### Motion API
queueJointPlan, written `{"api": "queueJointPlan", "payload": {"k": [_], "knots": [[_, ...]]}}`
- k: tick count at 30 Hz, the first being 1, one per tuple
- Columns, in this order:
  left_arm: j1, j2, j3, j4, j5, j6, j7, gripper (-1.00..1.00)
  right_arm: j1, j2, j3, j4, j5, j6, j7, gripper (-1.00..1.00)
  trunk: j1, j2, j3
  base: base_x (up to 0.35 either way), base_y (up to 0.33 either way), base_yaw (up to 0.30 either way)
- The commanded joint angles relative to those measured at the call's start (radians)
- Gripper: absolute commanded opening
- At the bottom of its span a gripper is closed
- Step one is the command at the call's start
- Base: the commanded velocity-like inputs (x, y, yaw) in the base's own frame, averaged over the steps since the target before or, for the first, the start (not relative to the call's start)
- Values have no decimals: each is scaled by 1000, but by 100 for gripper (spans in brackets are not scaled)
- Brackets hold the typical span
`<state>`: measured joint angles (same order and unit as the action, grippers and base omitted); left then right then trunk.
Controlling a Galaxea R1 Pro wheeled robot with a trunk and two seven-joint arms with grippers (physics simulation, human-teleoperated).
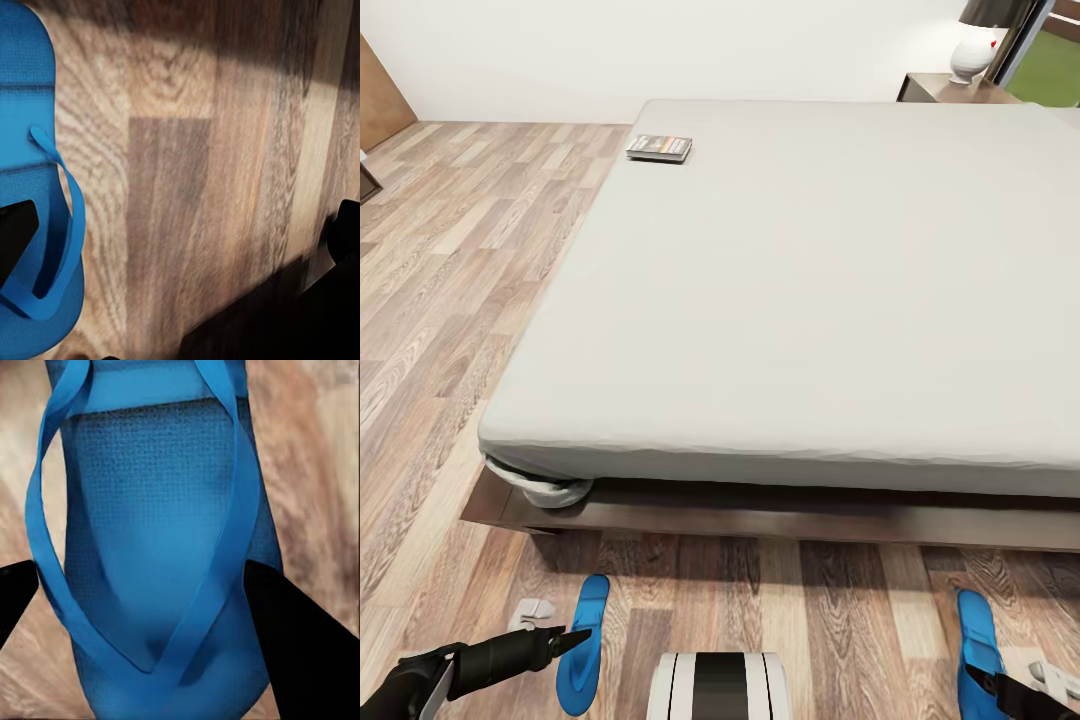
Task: In the bedroom, move the book from the bed onto either nightstand, and place the two sandals side by side next to the bed.
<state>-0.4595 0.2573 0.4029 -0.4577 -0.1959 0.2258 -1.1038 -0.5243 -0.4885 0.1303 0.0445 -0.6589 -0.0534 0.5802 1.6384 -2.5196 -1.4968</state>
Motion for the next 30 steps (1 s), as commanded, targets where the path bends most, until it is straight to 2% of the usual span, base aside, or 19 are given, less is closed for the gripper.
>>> {"api": "queueJointPlan", "payload": {"k": [1, 3, 5, 10, 23, 27, 30], "knots": [[0, -1, 8, -1, -9, 10, -7, 100, -2, 0, 10, 4, -7, -7, -19, -100, 0, 0, -1, 0, 0, 0], [-1, -1, 8, -1, -9, 10, -7, 100, -2, 1, 11, 2, -7, -10, -75, -100, 0, 0, -1, 0, 0, 0], [0, -1, 9, -1, -8, 10, -7, 100, -2, 1, 12, 1, -7, -11, -97, -100, 0, 0, -1, 0, 0, 0], [-1, -1, 9, -1, -8, 10, -8, 100, -2, 1, 12, 0, -6, -12, -107, -100, 0, 0, -1, 0, 131, 0], [0, -2, 7, -1, -10, 10, -4, 100, -2, 1, 12, -3, -4, -12, -109, -100, 0, 0, -1, -51, 265, 0], [-1, -3, 8, -1, -10, 10, -1, 100, -2, 1, 12, -11, -4, -13, -109, -100, 0, 0, -1, -3, 79, 0], [-1, -3, 8, 0, -9, 10, 0, 100, -2, 1, 12, -65, -2, -13, -165, -100, 0, 0, -1, 0, 11, 0]]}}
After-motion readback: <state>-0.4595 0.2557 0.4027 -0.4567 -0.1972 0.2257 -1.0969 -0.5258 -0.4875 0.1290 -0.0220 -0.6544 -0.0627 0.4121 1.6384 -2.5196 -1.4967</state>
